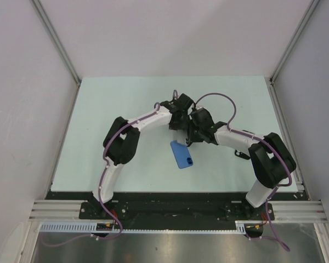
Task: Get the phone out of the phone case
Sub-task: Remove the phone case from the phone, then place the phone case at the center of the board.
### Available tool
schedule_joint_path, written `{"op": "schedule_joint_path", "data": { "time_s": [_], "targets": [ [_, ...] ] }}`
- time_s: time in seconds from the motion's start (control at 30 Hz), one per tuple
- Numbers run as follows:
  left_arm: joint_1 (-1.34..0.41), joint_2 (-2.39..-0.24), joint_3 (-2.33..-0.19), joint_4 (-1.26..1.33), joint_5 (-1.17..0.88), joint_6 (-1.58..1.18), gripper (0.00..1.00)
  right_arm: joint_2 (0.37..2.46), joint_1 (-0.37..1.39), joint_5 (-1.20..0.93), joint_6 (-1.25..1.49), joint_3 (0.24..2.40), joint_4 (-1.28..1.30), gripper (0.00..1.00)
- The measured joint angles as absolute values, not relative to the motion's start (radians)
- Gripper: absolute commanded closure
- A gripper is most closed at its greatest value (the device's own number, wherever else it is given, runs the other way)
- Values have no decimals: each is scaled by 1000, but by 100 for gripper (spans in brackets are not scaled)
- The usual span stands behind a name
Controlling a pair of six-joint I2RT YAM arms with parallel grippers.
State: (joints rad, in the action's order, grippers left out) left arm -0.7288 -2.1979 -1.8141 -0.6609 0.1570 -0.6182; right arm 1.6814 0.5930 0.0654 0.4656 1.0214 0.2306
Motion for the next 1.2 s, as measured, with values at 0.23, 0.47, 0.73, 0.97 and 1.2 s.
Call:
{"op": "schedule_joint_path", "data": {
  "time_s": [0.23,0.47,0.73,0.97,1.2],
  "targets": [
    [-717,-2243,-1823,-684,237,-614,55,1683,612,57,458,1022,221,100],
    [-707,-2222,-1785,-648,200,-610,61,1683,612,59,454,1022,223,100],
    [-672,-2159,-1668,-538,88,-630,100,1666,558,45,448,1008,244,100],
    [-645,-2068,-1497,-396,-86,-677,100,1586,463,-26,443,944,271,100],
    [-559,-1993,-1370,-229,-265,-762,100,1501,319,-64,452,868,258,100]
  ]
}}
